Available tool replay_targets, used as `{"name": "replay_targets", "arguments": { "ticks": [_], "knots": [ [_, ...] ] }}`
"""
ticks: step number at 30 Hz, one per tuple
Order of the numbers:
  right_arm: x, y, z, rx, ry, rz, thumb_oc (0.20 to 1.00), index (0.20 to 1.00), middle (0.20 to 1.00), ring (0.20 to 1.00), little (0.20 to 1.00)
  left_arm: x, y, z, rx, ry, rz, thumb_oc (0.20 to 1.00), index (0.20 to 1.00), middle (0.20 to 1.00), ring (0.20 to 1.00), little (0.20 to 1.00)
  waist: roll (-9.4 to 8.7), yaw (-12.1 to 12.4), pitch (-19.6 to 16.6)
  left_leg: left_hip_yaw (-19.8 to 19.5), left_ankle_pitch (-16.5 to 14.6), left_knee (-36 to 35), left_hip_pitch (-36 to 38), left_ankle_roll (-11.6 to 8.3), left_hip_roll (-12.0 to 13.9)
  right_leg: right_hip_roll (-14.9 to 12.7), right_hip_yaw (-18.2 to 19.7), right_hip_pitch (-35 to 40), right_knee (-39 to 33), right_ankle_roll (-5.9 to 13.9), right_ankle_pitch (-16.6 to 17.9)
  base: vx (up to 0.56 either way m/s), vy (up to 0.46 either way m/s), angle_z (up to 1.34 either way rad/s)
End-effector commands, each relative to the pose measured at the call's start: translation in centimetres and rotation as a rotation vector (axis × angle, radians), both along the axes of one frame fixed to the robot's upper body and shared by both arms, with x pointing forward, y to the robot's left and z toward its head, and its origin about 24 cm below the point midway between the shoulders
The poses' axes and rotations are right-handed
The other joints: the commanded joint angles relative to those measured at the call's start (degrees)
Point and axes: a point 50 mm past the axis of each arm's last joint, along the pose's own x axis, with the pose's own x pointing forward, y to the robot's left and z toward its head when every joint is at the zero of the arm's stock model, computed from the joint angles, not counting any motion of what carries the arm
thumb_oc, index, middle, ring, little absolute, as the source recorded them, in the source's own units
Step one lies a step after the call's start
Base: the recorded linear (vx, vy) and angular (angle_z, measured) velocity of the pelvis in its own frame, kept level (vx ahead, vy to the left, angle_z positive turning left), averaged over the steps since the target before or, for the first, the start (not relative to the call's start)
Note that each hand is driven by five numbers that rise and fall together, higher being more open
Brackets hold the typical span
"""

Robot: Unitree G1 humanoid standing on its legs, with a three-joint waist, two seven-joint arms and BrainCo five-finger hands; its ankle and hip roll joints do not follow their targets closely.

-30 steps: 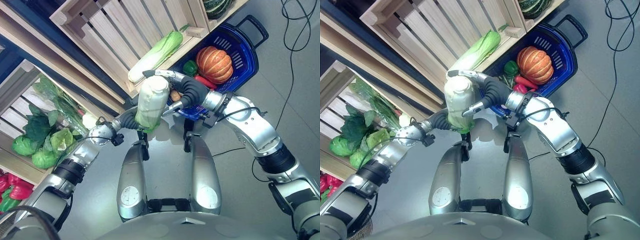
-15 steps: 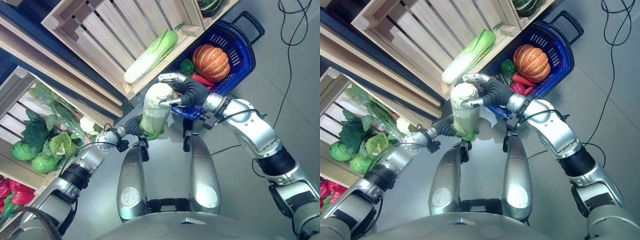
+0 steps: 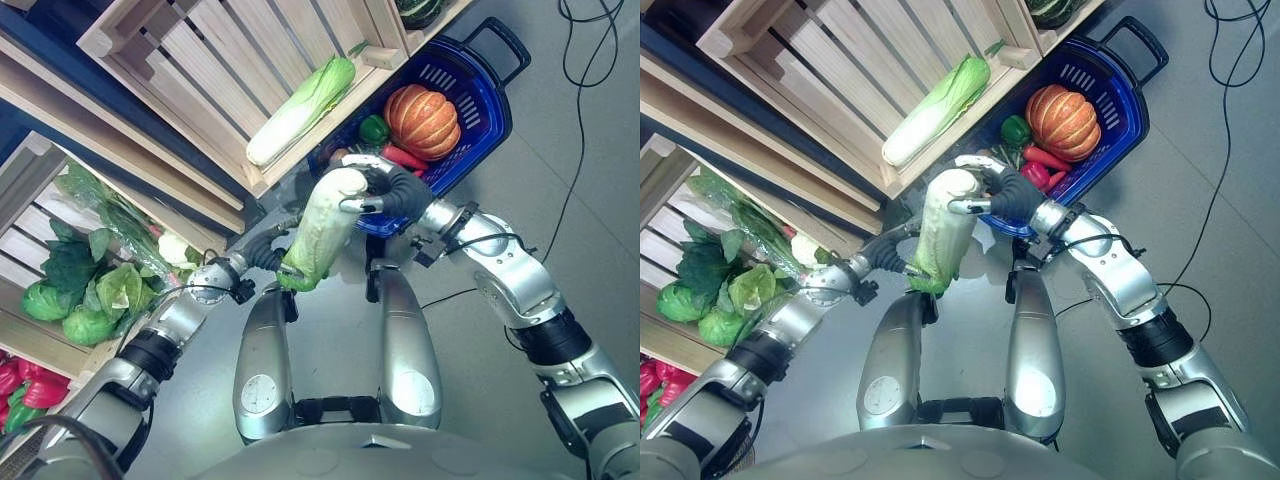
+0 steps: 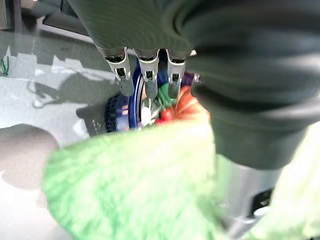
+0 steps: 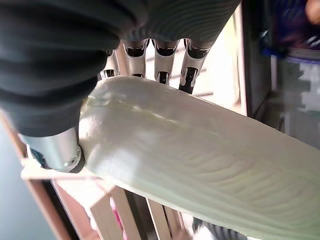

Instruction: Pick up fruits and vegetables into the basket

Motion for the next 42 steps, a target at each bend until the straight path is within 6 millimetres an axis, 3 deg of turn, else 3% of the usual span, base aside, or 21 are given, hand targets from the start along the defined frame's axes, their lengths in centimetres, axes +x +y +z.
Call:
{"name": "replay_targets", "arguments": {
  "ticks": [1,11,19,20,21,22,27,32,39,42],
  "knots": [
    [-1.9,0.2,4.1,0.164,-0.203,0.060,0.200,0.200,0.200,0.200,0.200,-0.3,0.5,0.3,-0.082,0.014,0.038,1.000,1.000,1.000,1.000,1.000,1.06,-1.6,-2.5,3.0,-0.6,-0.4,-1.7,3.96,-1.4,1.0,-2.8,2.3,-0.1,2.43,-3.7,0.00,0.000,0.00],
    [-2.6,-3.7,9.3,0.239,-0.428,-0.096,0.200,0.200,0.200,0.200,0.200,-2.4,3.1,-3.7,-0.130,0.186,0.180,1.000,1.000,1.000,1.000,1.000,1.94,-1.8,-2.5,3.5,-0.6,-0.3,-2.6,3.39,-1.1,1.0,-3.6,1.1,1.3,1.71,-4.6,0.00,0.000,0.00],
    [-2.4,-6.1,11.7,0.249,-0.593,-0.312,0.200,0.200,0.200,0.200,0.200,-4.2,4.1,-5.5,-0.151,0.233,0.259,1.000,1.000,1.000,1.000,1.000,3.08,-0.6,-2.5,3.5,-0.9,1.3,-6.1,3.24,-1.1,0.5,-4.8,-2.4,3.8,1.16,-5.8,0.01,-0.002,0.00],
    [-2.3,-6.4,11.7,0.239,-0.608,-0.347,0.200,0.200,0.200,0.200,0.200,-4.5,4.1,-5.7,-0.158,0.239,0.269,1.000,1.000,1.000,1.000,1.000,3.21,-0.4,-2.5,2.8,-2.5,1.9,-5.7,2.77,-1.3,0.6,-4.3,-2.1,4.8,1.68,-7.5,0.00,-0.031,0.01],
    [-2.2,-6.8,12.0,0.245,-0.617,-0.385,0.200,0.200,0.200,0.200,0.200,-4.7,4.3,-5.8,-0.167,0.239,0.290,1.000,1.000,1.000,1.000,1.000,3.44,-0.1,-2.5,3.4,-0.9,1.7,-7.4,3.23,-1.1,0.5,-5.1,-3.7,4.8,1.00,-6.3,0.09,-0.022,0.03],
    [-2.0,-7.2,12.0,0.237,-0.624,-0.424,0.200,0.200,0.200,0.200,0.200,-5.0,4.5,-5.9,-0.168,0.239,0.296,1.000,1.000,1.000,1.000,1.000,3.64,0.2,-2.5,2.7,-2.5,2.2,-7.1,2.74,-1.4,0.5,-4.7,-3.5,6.0,1.55,-8.2,0.00,-0.035,0.07],
    [-0.7,-8.7,11.4,0.198,-0.625,-0.597,0.200,0.200,0.200,0.200,0.200,-5.8,4.7,-5.9,-0.223,0.229,0.344,1.000,1.000,1.000,1.000,1.000,4.70,1.7,-2.5,2.3,-2.2,2.8,-10.4,2.70,-1.5,0.1,-5.4,-6.9,8.1,1.21,-9.0,0.02,-0.039,0.06],
    [1.2,-10.9,9.4,0.233,-0.546,-0.772,0.200,0.200,0.200,0.200,0.200,-6.9,4.7,-6.1,-0.314,0.240,0.374,1.000,1.000,1.000,1.000,1.000,6.52,3.8,-2.5,1.9,-1.8,3.2,-14.3,2.95,-2.1,-1.0,-6.4,-10.9,10.3,0.84,-9.8,0.00,-0.046,0.12],
    [2.4,-12.8,7.8,0.235,-0.469,-0.902,0.200,0.200,0.200,0.200,0.200,-7.4,4.5,-5.8,-0.389,0.231,0.398,1.000,1.000,1.000,1.000,1.000,8.91,5.4,-2.5,1.2,-2.0,4.8,-18.1,3.32,-2.8,-2.4,-6.5,-15.6,13.4,0.42,-10.7,0.02,-0.007,0.14],
    [3.5,-13.8,6.5,0.332,-0.317,-0.910,0.200,0.200,0.200,0.200,0.200,-7.1,4.6,-5.2,-0.418,0.203,0.411,1.000,1.000,1.000,1.000,1.000,9.83,6.4,-2.5,0.8,-2.2,5.9,-20.1,3.65,-3.2,-2.9,-6.3,-18.0,15.3,0.14,-11.2,0.03,-0.024,0.12]
  ]
}}
